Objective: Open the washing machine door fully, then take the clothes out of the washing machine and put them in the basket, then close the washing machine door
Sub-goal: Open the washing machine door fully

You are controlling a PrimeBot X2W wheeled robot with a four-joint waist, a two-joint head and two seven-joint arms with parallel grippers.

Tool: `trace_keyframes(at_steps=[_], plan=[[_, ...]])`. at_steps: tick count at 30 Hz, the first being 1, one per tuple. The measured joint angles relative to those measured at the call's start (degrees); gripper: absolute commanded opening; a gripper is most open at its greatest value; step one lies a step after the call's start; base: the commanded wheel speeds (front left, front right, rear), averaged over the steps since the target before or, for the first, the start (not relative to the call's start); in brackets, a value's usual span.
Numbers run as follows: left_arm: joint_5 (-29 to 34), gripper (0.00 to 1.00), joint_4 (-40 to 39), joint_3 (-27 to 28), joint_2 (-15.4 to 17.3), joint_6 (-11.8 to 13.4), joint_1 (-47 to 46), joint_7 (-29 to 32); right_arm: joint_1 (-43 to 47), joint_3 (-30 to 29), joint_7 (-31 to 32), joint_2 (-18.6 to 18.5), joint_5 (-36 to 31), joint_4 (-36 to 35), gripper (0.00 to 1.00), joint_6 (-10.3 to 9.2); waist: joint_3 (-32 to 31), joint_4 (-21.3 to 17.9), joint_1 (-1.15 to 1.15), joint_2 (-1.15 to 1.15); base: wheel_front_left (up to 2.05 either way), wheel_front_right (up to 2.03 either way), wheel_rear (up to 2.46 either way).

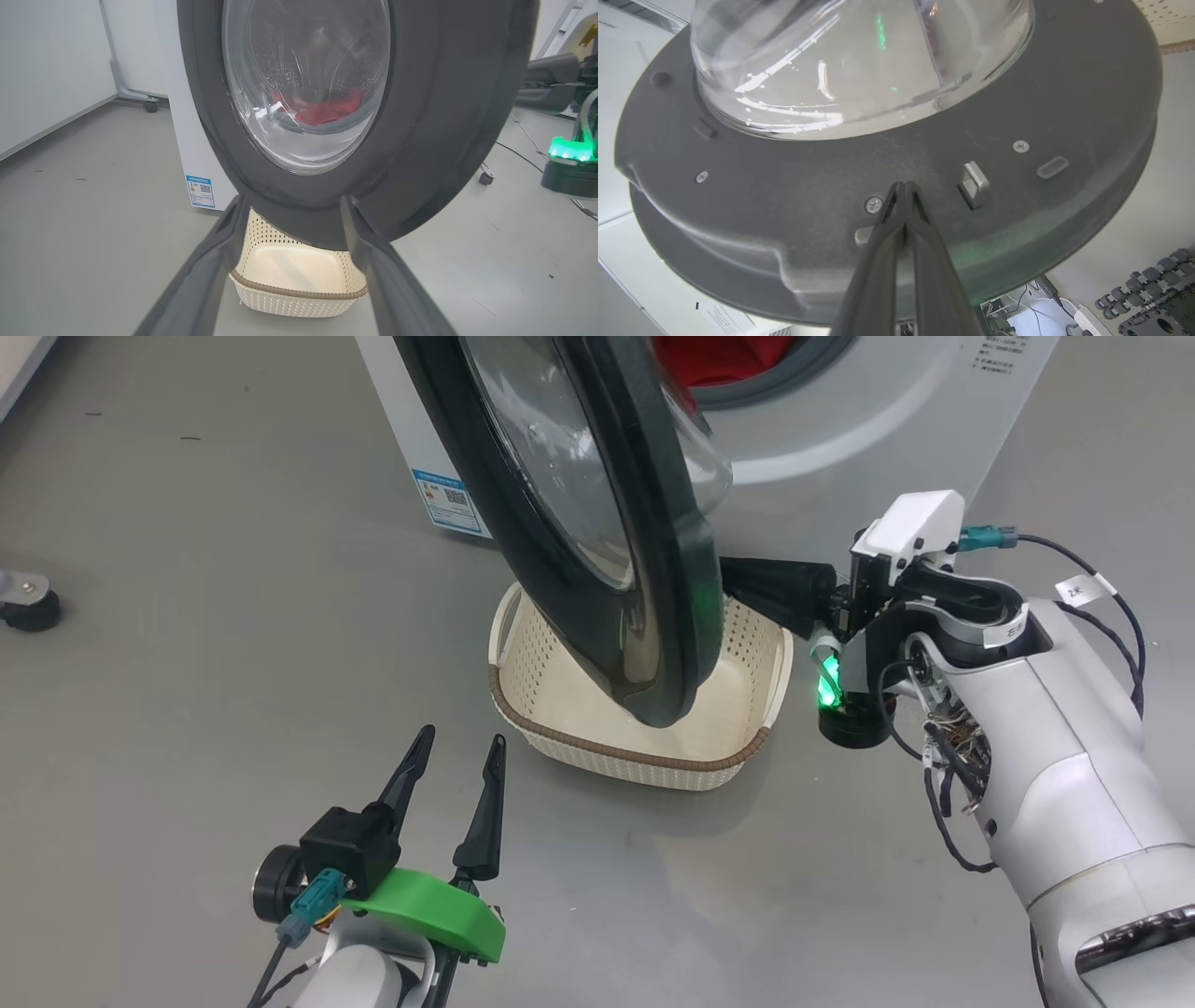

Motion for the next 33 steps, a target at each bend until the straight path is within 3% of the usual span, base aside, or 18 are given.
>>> trace_keyframes(at_steps=[19,28,33], plan=[[0.0,1.0,-0.1,-0.5,0.0,-0.2,1.2,0.0,3.5,13.6,-4.8,0.1,9.9,-8.6,0.0,-0.96,-0.3,1.2,0.0,0.0,0.0,0.0,0.0],[0.0,1.0,-0.1,1.4,0.1,-0.1,1.8,0.0,4.0,15.7,-9.6,0.3,9.5,-8.9,0.0,-0.88,-1.2,1.1,0.0,0.0,0.0,0.0,0.0],[0.0,1.0,-0.1,3.0,0.1,0.1,2.0,0.0,4.1,16.7,-13.1,0.4,5.2,-7.9,0.0,0.93,-2.3,0.1,0.0,0.0,0.0,0.0,0.0]])
